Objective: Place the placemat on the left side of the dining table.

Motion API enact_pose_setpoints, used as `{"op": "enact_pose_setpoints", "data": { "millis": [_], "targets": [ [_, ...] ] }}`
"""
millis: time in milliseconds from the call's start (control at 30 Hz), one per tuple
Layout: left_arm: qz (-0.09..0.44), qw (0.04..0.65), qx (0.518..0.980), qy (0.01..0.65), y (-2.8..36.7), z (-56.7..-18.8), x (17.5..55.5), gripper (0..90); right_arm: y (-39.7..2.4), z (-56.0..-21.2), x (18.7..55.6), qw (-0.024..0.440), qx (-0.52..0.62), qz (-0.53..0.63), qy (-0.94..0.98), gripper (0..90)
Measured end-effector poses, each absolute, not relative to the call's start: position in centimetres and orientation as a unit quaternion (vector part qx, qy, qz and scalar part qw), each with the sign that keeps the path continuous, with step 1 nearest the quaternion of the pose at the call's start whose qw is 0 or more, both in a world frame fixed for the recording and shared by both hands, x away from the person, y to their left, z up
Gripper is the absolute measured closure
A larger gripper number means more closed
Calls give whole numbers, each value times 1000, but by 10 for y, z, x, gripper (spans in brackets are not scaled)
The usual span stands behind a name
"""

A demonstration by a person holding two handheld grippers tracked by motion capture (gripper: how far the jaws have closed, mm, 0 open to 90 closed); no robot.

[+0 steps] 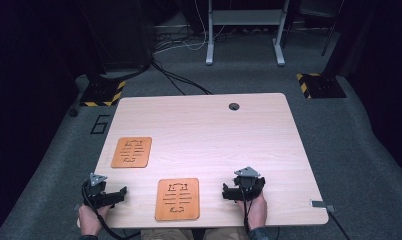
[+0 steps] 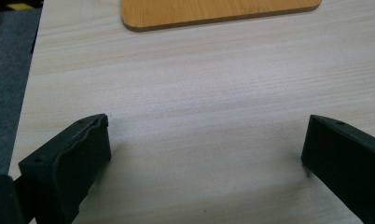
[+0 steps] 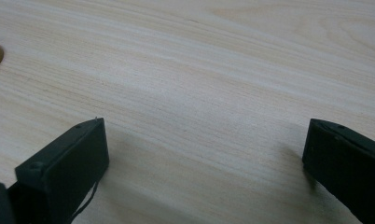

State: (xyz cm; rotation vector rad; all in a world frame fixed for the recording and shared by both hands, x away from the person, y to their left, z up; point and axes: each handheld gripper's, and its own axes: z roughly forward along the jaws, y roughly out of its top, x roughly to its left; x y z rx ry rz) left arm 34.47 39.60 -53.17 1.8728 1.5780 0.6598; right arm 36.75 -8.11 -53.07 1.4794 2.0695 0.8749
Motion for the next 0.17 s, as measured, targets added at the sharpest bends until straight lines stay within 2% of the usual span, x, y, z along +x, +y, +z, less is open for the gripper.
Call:
{"op": "enact_pose_setpoints", "data": {
  "millis": [167],
  "targets": [
    [248,302,706,590,397,-533,346,2,-81,-531,367,224,536,317,750,0]
  ]
}}
